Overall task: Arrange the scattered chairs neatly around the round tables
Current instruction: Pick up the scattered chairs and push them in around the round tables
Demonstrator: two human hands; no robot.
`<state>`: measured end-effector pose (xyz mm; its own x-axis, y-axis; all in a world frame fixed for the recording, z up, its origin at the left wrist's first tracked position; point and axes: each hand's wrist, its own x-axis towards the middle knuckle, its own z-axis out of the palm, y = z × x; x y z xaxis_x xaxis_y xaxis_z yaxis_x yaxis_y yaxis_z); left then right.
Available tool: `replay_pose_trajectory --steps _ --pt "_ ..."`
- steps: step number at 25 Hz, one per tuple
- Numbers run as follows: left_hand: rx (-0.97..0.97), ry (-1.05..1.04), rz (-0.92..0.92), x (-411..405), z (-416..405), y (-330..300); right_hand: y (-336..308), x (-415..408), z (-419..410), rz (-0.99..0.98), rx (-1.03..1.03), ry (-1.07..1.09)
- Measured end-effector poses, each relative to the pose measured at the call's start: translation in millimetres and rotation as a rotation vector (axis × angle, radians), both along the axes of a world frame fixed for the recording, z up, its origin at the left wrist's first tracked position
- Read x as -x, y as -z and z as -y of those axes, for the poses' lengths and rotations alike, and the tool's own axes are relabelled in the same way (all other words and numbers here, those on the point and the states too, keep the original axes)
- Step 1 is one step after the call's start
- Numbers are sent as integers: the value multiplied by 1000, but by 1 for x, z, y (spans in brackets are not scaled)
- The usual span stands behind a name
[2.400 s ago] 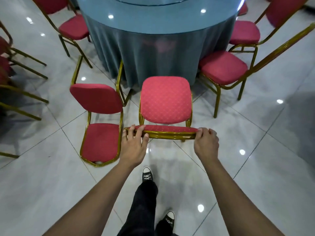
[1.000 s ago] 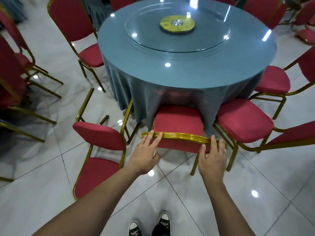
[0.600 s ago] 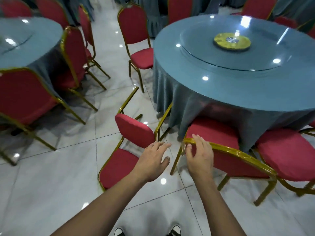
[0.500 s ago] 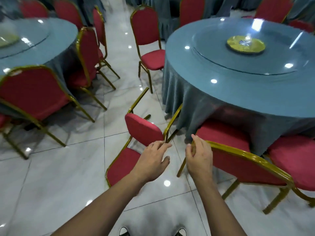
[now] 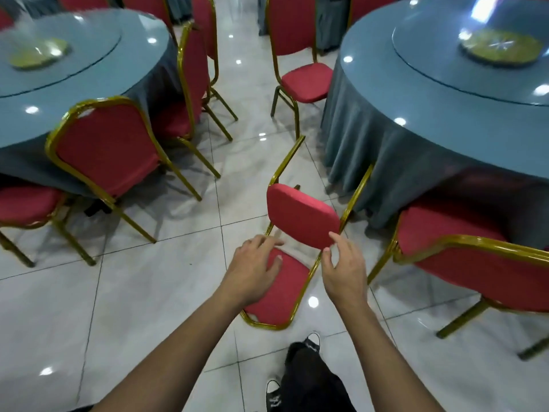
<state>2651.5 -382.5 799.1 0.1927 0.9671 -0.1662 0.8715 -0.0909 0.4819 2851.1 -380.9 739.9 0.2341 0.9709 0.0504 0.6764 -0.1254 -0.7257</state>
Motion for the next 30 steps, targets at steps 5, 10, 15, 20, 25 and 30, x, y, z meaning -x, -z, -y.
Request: replay_pose_trajectory --steps 5,10,15,20,25,30 --pt "97 4 14 37 -51 33 31 30 -48 0 56 90" --pt "179 37 19 87 -96 74 69 72 -72 18 164 121" --pt "302 96 24 140 -132 135 128 105 -67 4 304 288" --pt "329 150 24 191 -167 268 258 155 -58 -69 422 501" --pt "423 132 -22 228 -176 473 464 194 -51 -120 530 505" --pt "486 142 -25 240 -171 691 677 185 -45 -128 617 600"
